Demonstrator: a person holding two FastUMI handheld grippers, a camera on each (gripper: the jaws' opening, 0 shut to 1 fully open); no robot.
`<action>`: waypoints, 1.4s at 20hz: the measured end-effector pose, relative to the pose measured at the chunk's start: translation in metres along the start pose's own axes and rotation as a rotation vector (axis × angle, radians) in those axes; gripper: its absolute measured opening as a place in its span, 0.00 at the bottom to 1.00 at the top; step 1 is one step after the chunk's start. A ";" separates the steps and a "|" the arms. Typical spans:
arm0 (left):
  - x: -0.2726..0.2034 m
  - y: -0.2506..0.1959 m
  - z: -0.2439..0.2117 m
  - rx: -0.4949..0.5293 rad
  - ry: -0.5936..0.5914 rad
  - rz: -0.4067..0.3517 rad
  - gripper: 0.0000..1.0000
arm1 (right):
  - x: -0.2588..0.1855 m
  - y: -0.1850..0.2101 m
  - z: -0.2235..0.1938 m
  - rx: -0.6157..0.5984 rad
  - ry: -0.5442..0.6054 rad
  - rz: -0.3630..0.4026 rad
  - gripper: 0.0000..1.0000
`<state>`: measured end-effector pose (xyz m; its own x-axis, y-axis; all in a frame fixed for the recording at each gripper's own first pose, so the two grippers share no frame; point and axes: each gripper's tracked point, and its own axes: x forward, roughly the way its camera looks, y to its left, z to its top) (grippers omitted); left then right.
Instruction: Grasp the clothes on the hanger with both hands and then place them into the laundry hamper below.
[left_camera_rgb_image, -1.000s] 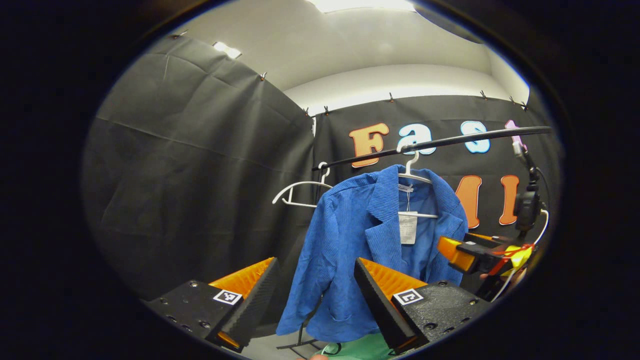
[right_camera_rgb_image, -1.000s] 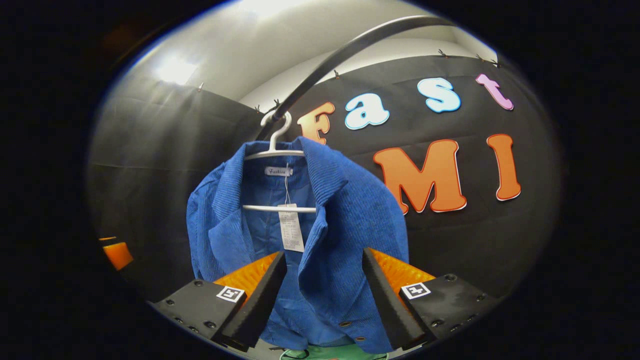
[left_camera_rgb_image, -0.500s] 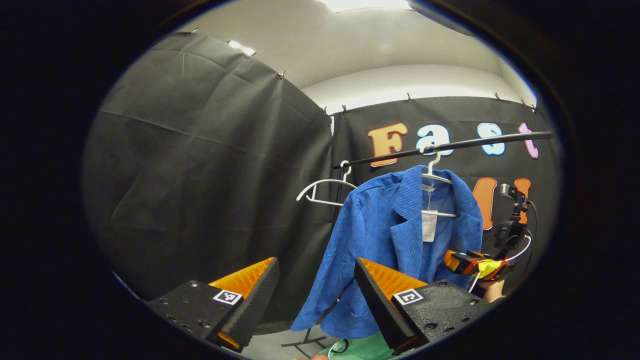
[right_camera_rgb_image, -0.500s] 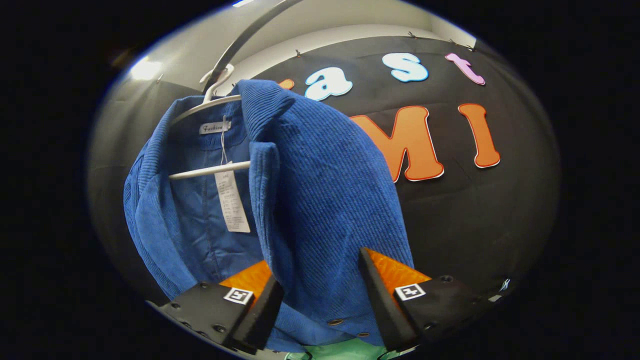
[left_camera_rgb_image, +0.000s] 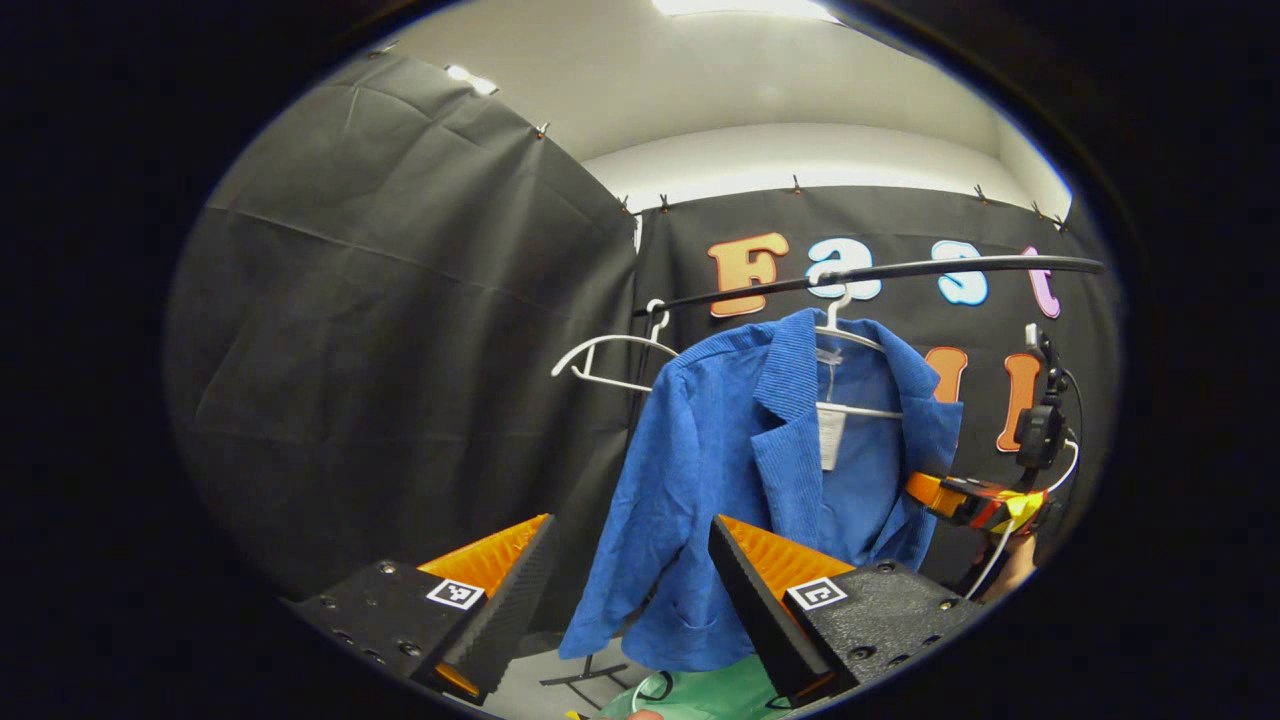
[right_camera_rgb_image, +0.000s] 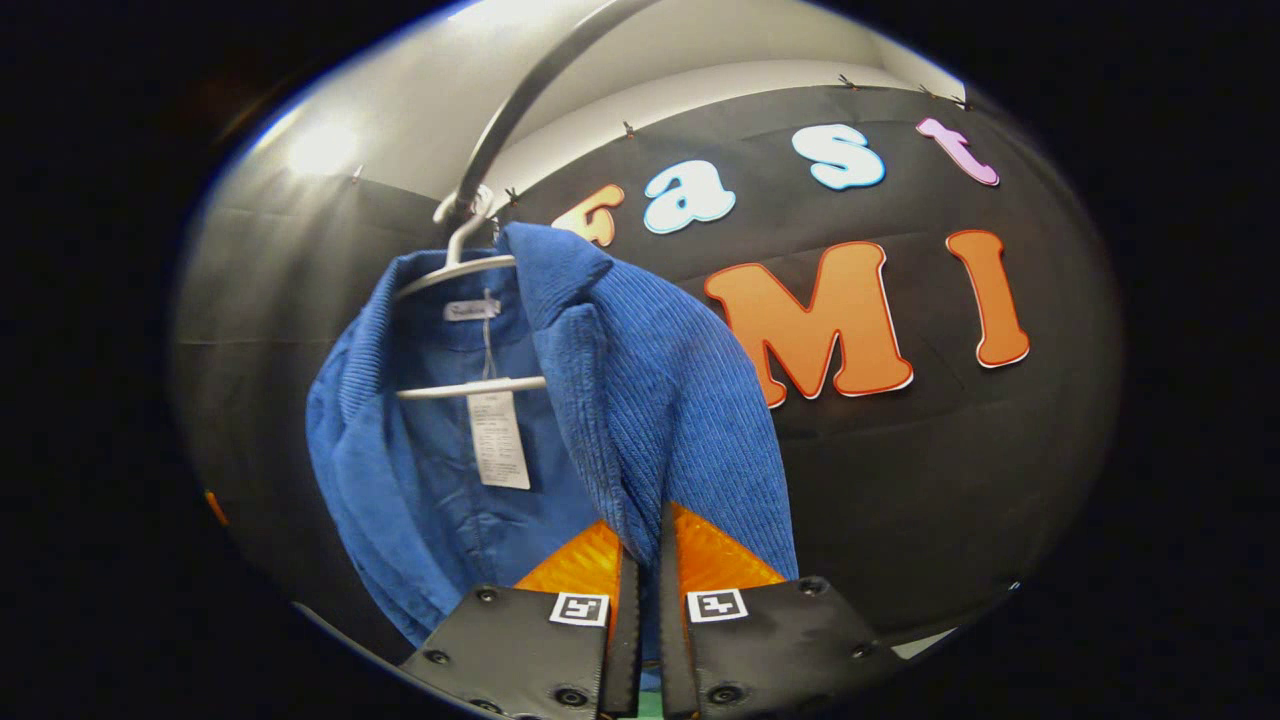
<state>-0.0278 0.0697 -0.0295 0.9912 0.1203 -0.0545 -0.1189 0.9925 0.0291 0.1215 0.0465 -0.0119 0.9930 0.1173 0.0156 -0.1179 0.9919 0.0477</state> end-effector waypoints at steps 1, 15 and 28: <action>0.001 -0.006 -0.003 0.001 0.006 -0.015 0.92 | -0.008 -0.003 0.003 0.014 0.005 0.009 0.16; 0.099 -0.131 -0.003 -0.102 -0.036 -0.306 0.92 | -0.092 -0.006 0.131 -0.049 -0.251 0.105 0.07; 0.172 -0.128 -0.078 0.074 0.010 -0.153 0.39 | -0.113 0.001 0.148 -0.151 -0.278 0.122 0.08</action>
<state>0.1529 -0.0347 -0.1204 0.9968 -0.0310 -0.0738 0.0379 0.9949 0.0935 0.0081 0.0273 0.1339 0.9285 0.2379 0.2850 -0.2118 0.9700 -0.1193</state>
